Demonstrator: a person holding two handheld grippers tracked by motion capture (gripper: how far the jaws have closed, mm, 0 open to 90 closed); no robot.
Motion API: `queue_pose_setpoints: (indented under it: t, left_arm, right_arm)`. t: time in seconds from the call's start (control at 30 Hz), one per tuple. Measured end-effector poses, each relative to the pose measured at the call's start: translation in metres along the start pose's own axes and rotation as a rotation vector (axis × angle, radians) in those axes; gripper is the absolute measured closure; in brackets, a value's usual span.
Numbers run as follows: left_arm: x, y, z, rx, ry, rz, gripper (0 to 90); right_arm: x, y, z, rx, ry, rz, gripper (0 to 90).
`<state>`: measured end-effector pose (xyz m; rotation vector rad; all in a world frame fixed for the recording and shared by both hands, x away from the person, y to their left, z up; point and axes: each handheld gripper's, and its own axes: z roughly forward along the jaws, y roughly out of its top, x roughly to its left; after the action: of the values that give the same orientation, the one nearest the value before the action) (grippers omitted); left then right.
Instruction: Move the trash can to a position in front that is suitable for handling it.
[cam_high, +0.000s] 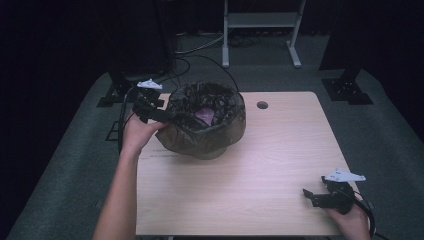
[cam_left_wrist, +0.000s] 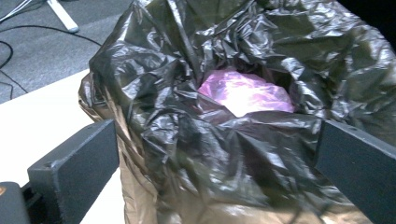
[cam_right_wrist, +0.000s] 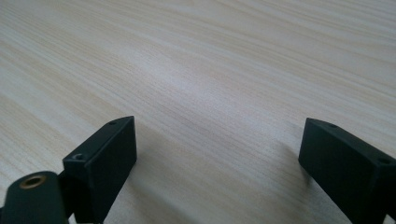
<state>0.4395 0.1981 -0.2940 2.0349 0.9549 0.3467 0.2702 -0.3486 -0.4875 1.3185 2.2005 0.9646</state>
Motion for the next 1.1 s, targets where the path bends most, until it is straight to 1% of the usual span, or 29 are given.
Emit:
queue_pose_setpoints:
  t: [0.23,0.27,0.37,0.4,0.47,0.57,0.6,0.7,0.73,0.8,1.1]
  left_arm:
    - [0.006,-0.001,0.007,0.020,0.015,-0.002,0.0]
    - [0.007,-0.003,0.010,0.023,0.012,-0.007,0.0]
    - [0.008,-0.004,0.014,0.036,0.013,-0.007,0.0]
    - [0.009,-0.005,0.017,0.046,0.011,-0.007,0.0]
    - [0.009,-0.006,0.019,0.050,0.010,-0.011,0.0]
    - [0.009,-0.008,0.023,0.046,-0.001,-0.016,0.0]
    - [0.008,-0.008,0.024,0.045,-0.011,-0.017,0.0]
    - [0.007,-0.008,0.024,0.045,-0.028,-0.009,0.9]
    - [0.005,-0.008,0.025,0.045,-0.034,0.002,2.2]
    - [0.002,-0.007,0.025,0.050,-0.031,0.012,1.9]
    - [-0.001,-0.009,0.022,0.045,-0.039,0.007,1.5]
  right_arm:
    - [0.000,0.000,0.000,0.000,0.000,0.001,10.1]
    - [0.000,0.000,0.000,0.000,0.000,0.001,10.1]
    - [0.000,0.000,0.000,0.000,0.000,0.000,10.1]
    - [0.000,0.000,0.000,0.000,0.000,0.001,10.1]
    - [0.000,0.000,0.000,0.000,0.000,0.001,10.1]
    - [0.000,0.000,0.000,0.001,0.000,-0.001,10.1]
    - [0.000,0.000,0.000,0.001,0.000,-0.001,10.1]
    - [0.000,0.000,0.000,0.001,0.000,-0.002,10.1]
    - [0.000,0.000,0.000,0.000,0.000,-0.001,10.1]
    - [0.000,0.000,0.000,0.001,0.000,-0.001,10.1]
    - [0.000,0.000,0.000,0.000,0.000,-0.001,10.1]
